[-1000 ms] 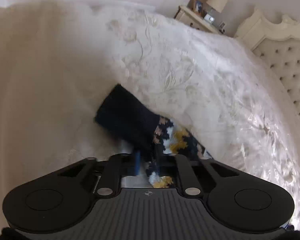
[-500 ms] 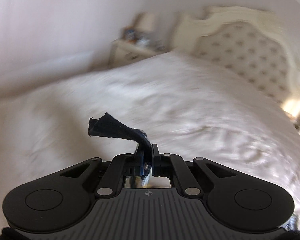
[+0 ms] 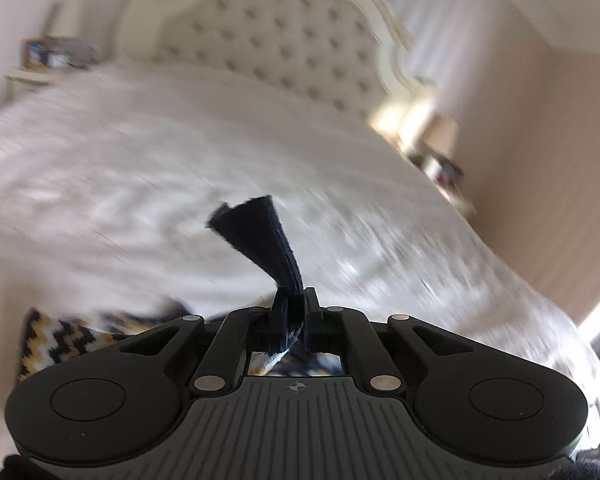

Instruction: Fold small clothes

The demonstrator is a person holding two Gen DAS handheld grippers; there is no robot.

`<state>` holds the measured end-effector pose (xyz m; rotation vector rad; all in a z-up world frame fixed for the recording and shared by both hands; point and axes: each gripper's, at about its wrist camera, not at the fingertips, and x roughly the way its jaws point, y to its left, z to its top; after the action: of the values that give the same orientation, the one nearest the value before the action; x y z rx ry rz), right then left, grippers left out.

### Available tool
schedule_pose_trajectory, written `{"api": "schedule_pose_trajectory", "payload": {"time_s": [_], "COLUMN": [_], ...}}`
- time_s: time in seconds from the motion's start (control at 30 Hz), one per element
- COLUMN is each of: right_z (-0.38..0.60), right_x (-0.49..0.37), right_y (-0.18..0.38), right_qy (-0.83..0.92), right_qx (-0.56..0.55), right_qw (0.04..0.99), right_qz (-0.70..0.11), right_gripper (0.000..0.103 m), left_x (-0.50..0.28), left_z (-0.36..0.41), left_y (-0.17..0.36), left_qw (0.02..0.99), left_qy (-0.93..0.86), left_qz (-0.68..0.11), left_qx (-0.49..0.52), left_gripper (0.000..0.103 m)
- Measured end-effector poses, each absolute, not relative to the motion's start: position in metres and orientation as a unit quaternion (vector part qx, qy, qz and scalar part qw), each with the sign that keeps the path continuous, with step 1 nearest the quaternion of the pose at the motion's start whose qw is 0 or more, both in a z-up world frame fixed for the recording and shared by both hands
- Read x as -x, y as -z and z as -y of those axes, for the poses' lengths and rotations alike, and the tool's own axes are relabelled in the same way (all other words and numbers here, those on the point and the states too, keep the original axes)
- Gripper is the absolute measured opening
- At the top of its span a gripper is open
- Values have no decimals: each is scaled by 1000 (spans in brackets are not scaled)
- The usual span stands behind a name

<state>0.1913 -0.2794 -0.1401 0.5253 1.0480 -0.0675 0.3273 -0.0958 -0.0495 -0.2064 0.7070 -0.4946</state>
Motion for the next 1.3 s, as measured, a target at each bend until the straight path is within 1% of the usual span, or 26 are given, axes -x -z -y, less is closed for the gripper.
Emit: {"api": "schedule_pose_trajectory", "payload": {"time_s": [0.03, 0.1, 0.17, 0.23, 0.27, 0.3, 0.43, 0.47, 0.5, 0.7, 0.83, 1.0, 1.03, 1.07, 1.1, 1.17, 1.2, 1.27, 1.3], "right_z": [288, 303, 311, 318, 320, 321, 316, 315, 315, 317, 326, 337, 338, 339, 340, 340, 340, 341, 343], "right_x": [-189, -187, -186, -185, -187, -189, -206, -211, -216, -259, -282, -302, -304, -305, -306, -307, -306, -304, -304], "right_y": [141, 141, 140, 140, 140, 140, 140, 138, 137, 139, 146, 168, 172, 175, 179, 187, 190, 194, 197], "right_qy": [36, 40, 39, 36, 34, 32, 26, 24, 19, 10, 12, 22, 20, 18, 16, 13, 13, 7, 1], "right_qx": [-250, -247, -239, -228, -222, -216, -199, -197, -195, -154, -153, -143, -147, -151, -154, -159, -162, -170, -180], "right_qw": [832, 832, 834, 836, 837, 837, 843, 847, 852, 877, 881, 866, 862, 858, 853, 845, 842, 839, 836], "right_qz": [-494, -495, -496, -497, -499, -501, -499, -492, -486, -456, -447, -479, -485, -491, -498, -510, -514, -516, -519], "right_gripper": [102, 102, 102, 102, 102, 102, 102, 102, 102, 102, 102, 102, 100, 96, 93, 80, 77, 65, 62], "left_x": [-325, -320, -312, -306, -301, -299, -289, -286, -285, -282, -286, -293, -293, -293, -294, -296, -297, -297, -298], "left_z": [107, 131, 137, 136, 140, 131, 98, 86, 71, 15, 2, 0, 0, -2, -3, -5, -5, -5, -5], "left_y": [56, 69, 76, 81, 81, 85, 95, 98, 103, 123, 136, 160, 165, 171, 176, 185, 188, 191, 192], "left_qw": [897, 888, 885, 882, 883, 883, 883, 882, 881, 868, 858, 840, 837, 834, 829, 820, 818, 816, 815], "left_qy": [249, 260, 259, 252, 244, 232, 171, 154, 134, 76, 74, 86, 87, 88, 89, 87, 86, 87, 88], "left_qz": [-352, -370, -379, -391, -396, -402, -433, -441, -450, -488, -506, -535, -539, -545, -552, -564, -568, -571, -572], "left_qx": [94, 85, 80, 74, 69, 65, 56, 55, 53, 49, 46, 26, 24, 25, 26, 26, 26, 26, 25], "left_gripper": [11, 30, 35, 45, 53, 54, 55, 58, 59, 59, 59, 59, 59, 59, 59, 59, 59, 59, 59]}}
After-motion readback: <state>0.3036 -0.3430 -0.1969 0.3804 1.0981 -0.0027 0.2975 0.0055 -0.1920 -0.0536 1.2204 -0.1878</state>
